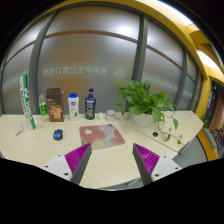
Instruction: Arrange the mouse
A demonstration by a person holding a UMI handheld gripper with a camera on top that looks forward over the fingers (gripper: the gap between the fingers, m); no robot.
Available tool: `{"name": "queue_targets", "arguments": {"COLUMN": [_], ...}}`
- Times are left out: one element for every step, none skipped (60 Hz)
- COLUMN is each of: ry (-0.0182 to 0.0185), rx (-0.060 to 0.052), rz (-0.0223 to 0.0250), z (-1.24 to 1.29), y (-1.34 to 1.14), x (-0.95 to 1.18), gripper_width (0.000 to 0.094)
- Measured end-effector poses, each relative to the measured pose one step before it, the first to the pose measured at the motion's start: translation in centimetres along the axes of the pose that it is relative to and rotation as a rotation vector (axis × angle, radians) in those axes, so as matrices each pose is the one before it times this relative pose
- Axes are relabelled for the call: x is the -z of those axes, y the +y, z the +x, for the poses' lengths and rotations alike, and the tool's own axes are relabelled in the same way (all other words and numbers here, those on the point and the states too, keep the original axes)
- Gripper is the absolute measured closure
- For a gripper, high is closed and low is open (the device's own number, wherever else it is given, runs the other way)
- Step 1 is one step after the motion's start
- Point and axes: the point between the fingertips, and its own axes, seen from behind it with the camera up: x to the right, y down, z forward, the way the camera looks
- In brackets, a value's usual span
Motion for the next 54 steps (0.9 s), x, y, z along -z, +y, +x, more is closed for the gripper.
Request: {"name": "queue_targets", "arguments": {"ry": [-0.00132,-0.00087,-0.00084,-0.0008,-0.00064,-0.00085,-0.00082,-0.00089,-0.0012,-0.00197,-0.00446,-0.00281,-0.00392,-0.00465,-0.00562,-0.00659,-0.00785,-0.00907,-0.00933,-0.01026,-0.01104,-0.01188,-0.01295,-0.01302,-0.01327,-0.01369,-0.01412,-0.01474,-0.01494,-0.01545,-0.01525,-0.01608,-0.01601,-0.01619,-0.01537,-0.01489,-0.01386,-0.01423,-0.01332,-0.01111,-0.00996,-0.00955,-0.00846,-0.00848,-0.00719,-0.00519,-0.00374,-0.00324,-0.00291,-0.0029,-0.00404,-0.00324,-0.00385,-0.00356], "rx": [0.0019,0.0016,0.0016,0.0012,0.0014,0.0011,0.0014,0.0018,0.0015,0.0019,0.0014,0.0025,0.0027,0.0029,0.0031,0.0032,0.0034,0.0032,0.0031,0.003,0.0033,0.0031,0.004,0.0044,0.005,0.0051,0.0052,0.0055,0.0059,0.006,0.0057,0.0049,0.0043,0.0038,0.0036,0.0042,0.0042,0.004,0.0035,0.0026,0.0023,0.0021,0.0012,0.001,0.0007,0.0003,-0.0001,-0.0004,-0.0014,-0.0014,-0.0016,-0.0019,-0.0017,-0.0016], "rz": [-0.00331,-0.00317,-0.00368,-0.00397,-0.00402,-0.00533,-0.00577,-0.00604,-0.00632,-0.00732,-0.00645,-0.0087,-0.00922,-0.01007,-0.0107,-0.01137,-0.01224,-0.01259,-0.01257,-0.01261,-0.01219,-0.01147,-0.01052,-0.00975,-0.00803,-0.00737,-0.00655,-0.00526,-0.00487,-0.00434,-0.00339,-0.00186,-0.00087,-0.00129,-0.0019,-0.00276,-0.0026,-0.00232,-0.00005,0.00188,0.00142,0.00068,0.00155,0.00228,0.00264,0.00241,0.00159,0.00085,-0.00017,-0.00021,-0.00078,0.00039,-0.00017,-0.00123], "z": [-0.023,-0.038,-0.066,-0.092,-0.125,-0.143,-0.138,-0.146,-0.151,-0.174,-0.052,-0.282,-0.261,-0.308,-0.345,-0.357,-0.41,-0.455,-0.503,-0.518,-0.558,-0.621,-0.618,-0.655,-0.671,-0.732,-0.747,-0.778,-0.778,-0.803,-0.79,-0.809,-0.787,-0.808,-0.771,-0.733,-0.745,-0.672,-0.651,-0.631,-0.541,-0.473,-0.505,-0.484,-0.422,-0.375,-0.326,-0.32,-0.308,-0.328,-0.262,-0.303,-0.253,-0.205], "y": [0.125,0.15,0.177,0.221,0.269,0.281,0.338,0.342,0.326,0.388,0.403,0.432,0.443,0.468,0.461,0.503,0.474,0.469,0.474,0.476,0.414,0.357,0.364,0.284,0.25,0.163,0.1,0.023,-0.042,-0.085,-0.148,-0.229,-0.275,-0.298,-0.29,-0.289,-0.358,-0.386,-0.499,-0.553,-0.532,-0.487,-0.514,-0.519,-0.549,-0.506,-0.474,-0.46,-0.431,-0.436,-0.361,-0.4,-0.349,-0.312], "x": [0.021,0.008,0.005,-0.001,-0.035,-0.024,-0.021,-0.039,-0.036,-0.067,-0.104,-0.106,-0.111,-0.149,-0.191,-0.219,-0.231,-0.249,-0.279,-0.329,-0.346,-0.39,-0.435,-0.457,-0.493,-0.508,-0.55,-0.587,-0.625,-0.663,-0.687,-0.735,-0.765,-0.793,-0.846,-0.827,-0.912,-0.788,-0.878,-0.943,-0.882,-0.796,-0.881,-0.879,-0.875,-0.844,-0.855,-0.826,-0.824,-0.863,-0.687,-0.821,-0.705,-0.588], "gripper_width": [0.0082,0.0083,0.0084,0.0082,0.0083,0.0084,0.0084,0.0085,0.0086,0.0084,0.0083,0.0084,0.0083,0.0083,0.0085,0.0084,0.0084,0.0084,0.0083,0.0085,0.0085,0.0086,0.0085,0.0087,0.0088,0.0086,0.0088,0.0082,0.008,0.0082,0.0083,0.0083,0.0084,0.0082,0.0081,0.0083,0.0082,0.0083,0.0083,0.0082,0.0083,0.0082,0.0082,0.0083,0.0083,0.0084,0.0083,0.0083,0.0083,0.0085,0.0085,0.0084,0.0082,0.0086]}}
